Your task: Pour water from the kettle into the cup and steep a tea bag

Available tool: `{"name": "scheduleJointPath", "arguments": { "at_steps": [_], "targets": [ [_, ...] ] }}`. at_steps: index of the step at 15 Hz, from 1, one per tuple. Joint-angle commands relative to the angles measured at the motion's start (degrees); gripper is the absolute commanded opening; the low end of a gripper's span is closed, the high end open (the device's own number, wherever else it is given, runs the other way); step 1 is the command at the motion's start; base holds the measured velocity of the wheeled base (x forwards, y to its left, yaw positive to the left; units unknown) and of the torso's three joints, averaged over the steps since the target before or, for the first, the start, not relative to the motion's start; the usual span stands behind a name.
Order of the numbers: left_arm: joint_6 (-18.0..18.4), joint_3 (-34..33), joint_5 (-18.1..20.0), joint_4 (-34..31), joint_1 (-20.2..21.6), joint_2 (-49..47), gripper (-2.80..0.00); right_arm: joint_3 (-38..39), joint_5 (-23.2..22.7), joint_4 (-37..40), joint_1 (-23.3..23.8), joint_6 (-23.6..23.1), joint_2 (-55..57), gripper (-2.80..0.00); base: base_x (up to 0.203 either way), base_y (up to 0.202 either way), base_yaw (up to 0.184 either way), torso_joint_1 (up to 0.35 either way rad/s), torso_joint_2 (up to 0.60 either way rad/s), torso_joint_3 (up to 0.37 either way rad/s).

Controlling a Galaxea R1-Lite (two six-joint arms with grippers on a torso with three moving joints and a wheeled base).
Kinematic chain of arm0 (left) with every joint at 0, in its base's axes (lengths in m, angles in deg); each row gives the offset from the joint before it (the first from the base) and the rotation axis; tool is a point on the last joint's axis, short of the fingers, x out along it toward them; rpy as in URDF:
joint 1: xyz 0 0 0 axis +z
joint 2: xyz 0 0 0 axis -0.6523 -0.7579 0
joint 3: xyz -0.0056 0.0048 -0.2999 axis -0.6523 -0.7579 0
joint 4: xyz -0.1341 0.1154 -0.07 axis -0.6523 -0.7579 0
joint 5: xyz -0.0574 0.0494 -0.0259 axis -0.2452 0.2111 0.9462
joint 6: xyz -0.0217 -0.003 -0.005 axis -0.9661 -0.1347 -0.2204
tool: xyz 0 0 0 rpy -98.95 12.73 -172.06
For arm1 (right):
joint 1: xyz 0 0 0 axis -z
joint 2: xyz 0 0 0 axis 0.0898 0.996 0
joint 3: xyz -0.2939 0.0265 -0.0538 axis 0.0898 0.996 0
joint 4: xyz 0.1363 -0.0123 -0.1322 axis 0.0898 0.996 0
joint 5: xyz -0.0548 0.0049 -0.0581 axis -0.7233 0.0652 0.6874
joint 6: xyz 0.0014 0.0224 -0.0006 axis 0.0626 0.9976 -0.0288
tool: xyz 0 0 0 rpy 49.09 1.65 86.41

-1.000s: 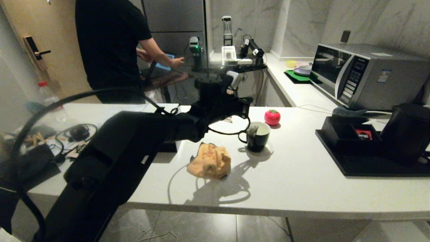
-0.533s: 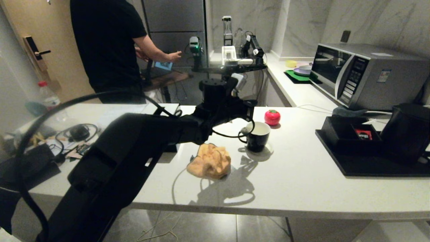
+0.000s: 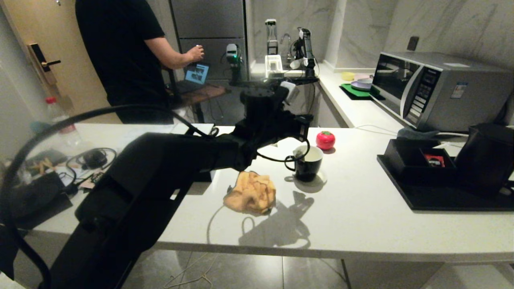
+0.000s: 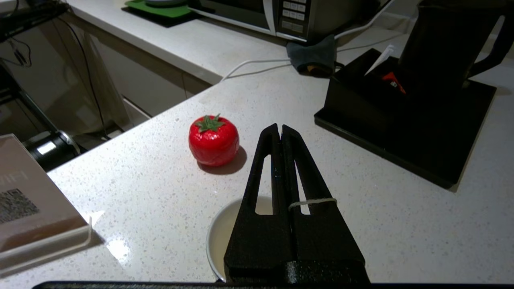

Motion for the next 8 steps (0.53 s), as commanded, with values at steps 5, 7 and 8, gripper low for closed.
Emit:
{"name": "scheduleJointPath", "arguments": {
  "at_steps": [5, 7, 8],
  "targets": [
    [1.43, -0.01, -0.06, 0.19, -0.80, 3.73, -2.80, 0.01, -0.01, 0.00, -0.11, 0.02, 0.07, -2.80, 0.000, 0.000, 0.000, 0.000, 0.00, 0.000],
    [1.49, -0.07, -0.12, 0.19, -1.01, 5.04, -2.80, 0.01, 0.07, 0.00, -0.10, 0.02, 0.07, -2.80, 0.000, 0.000, 0.000, 0.000, 0.00, 0.000],
    [1.56, -0.17, -0.14, 0.15, -1.16, 6.04, -2.80, 0.01, -0.01, 0.00, -0.02, 0.02, 0.07, -2.80, 0.000, 0.000, 0.000, 0.000, 0.00, 0.000]
  ]
}}
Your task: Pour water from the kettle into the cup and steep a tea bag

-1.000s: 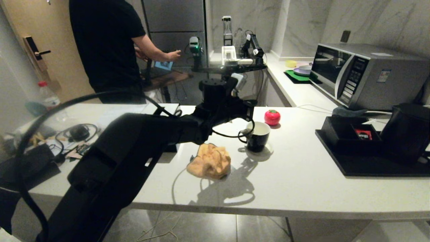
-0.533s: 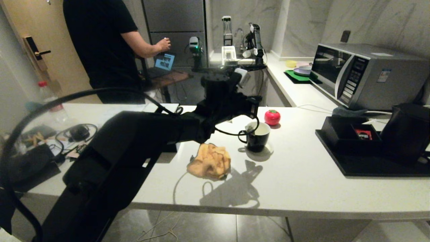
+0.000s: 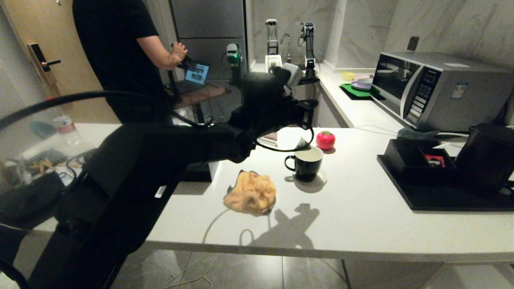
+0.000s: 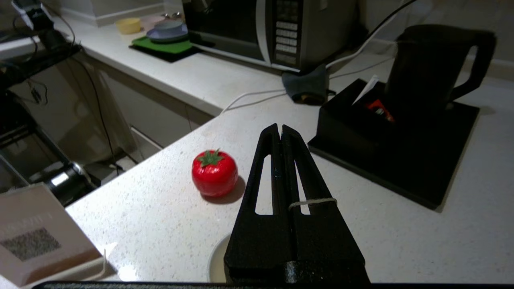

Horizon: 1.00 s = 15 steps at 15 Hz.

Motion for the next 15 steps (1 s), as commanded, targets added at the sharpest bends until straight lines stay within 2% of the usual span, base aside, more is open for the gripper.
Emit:
{"name": "scheduleJointPath", "arguments": {
  "at_steps": [1, 15],
  "targets": [
    [0.06, -0.10, 0.11, 0.21, -0.23, 2.49, -2.80, 0.01, -0.01, 0.02, 0.01, 0.00, 0.07, -2.80, 0.000, 0.000, 0.000, 0.000, 0.00, 0.000],
    [0.15, -0.19, 0.02, -0.45, -0.82, 5.02, -2.80, 0.01, -0.01, 0.02, 0.01, 0.00, 0.07, -2.80, 0.000, 0.000, 0.000, 0.000, 0.00, 0.000]
  ]
}}
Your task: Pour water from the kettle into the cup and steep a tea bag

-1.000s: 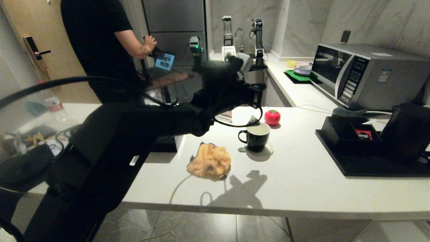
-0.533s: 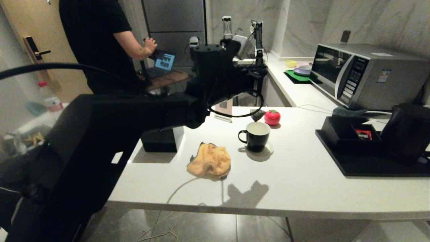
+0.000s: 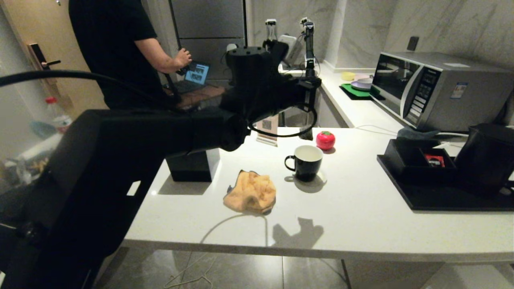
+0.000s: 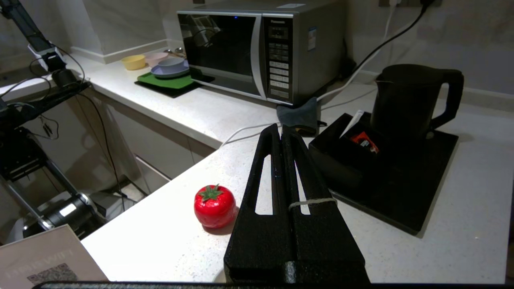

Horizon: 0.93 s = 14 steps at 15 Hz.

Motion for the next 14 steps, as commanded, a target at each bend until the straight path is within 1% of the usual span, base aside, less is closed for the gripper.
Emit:
{"name": "scheduleJointPath", "arguments": {
  "at_steps": [1, 11, 12, 14],
  "targets": [
    [0.38, -0.45, 0.15, 0.12, -0.27, 0.05, -2.80, -0.02, -0.01, 0.02, 0.01, 0.03, 0.07, -2.80, 0.000, 0.000, 0.000, 0.000, 0.00, 0.000],
    [0.76, -1.00, 0.17, 0.31, -0.38, -0.21, -2.80, -0.02, -0.01, 0.02, 0.01, 0.03, 0.07, -2.80, 0.000, 0.000, 0.000, 0.000, 0.00, 0.000],
    [0.77, -1.00, 0.17, 0.47, -0.38, -0.21, -2.80, -0.02, -0.01, 0.02, -0.03, 0.03, 0.07, -2.80, 0.084, 0.000, -0.005, -0.007, 0.00, -0.006],
    [0.69, -1.00, 0.17, 0.65, -0.38, -0.21, -2.80, -0.02, -0.01, 0.02, -0.06, 0.03, 0.07, -2.80, 0.178, 0.000, 0.000, 0.005, 0.00, 0.002]
  ]
}}
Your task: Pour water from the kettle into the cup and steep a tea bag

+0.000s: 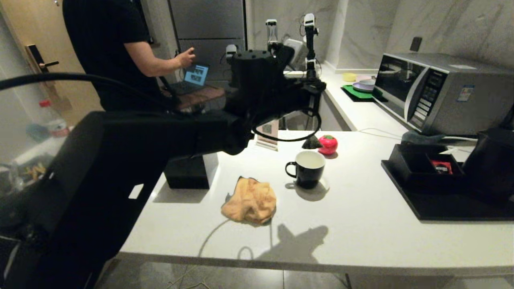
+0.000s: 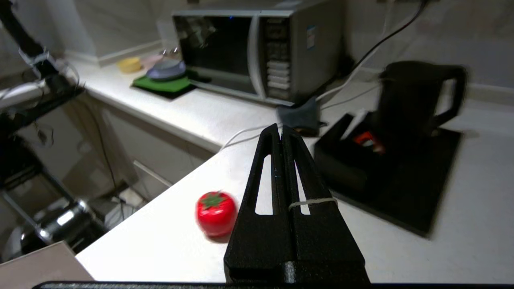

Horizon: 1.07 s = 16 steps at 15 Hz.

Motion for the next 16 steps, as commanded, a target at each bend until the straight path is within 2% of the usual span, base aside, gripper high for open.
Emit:
{"name": "scheduleJointPath", "arguments": {
  "at_steps": [1, 6, 16],
  "targets": [
    [0.04, 0.03, 0.05, 0.33, -0.05, -0.10, -2.80, 0.01, 0.02, -0.03, 0.01, 0.01, 0.07, -2.80, 0.172, 0.000, 0.001, 0.010, 0.00, -0.001],
    [-0.05, 0.03, -0.04, 0.42, -0.21, -0.01, -2.80, 0.01, 0.02, -0.03, -0.08, 0.01, 0.07, -2.80, 0.156, 0.000, 0.001, 0.010, 0.00, 0.003],
    [-0.05, 0.03, 0.05, 0.03, -1.33, -3.82, -2.80, 0.01, 0.02, -0.03, -0.01, 0.01, 0.07, -2.80, 0.000, 0.000, 0.000, -0.003, 0.00, 0.001]
  ]
}}
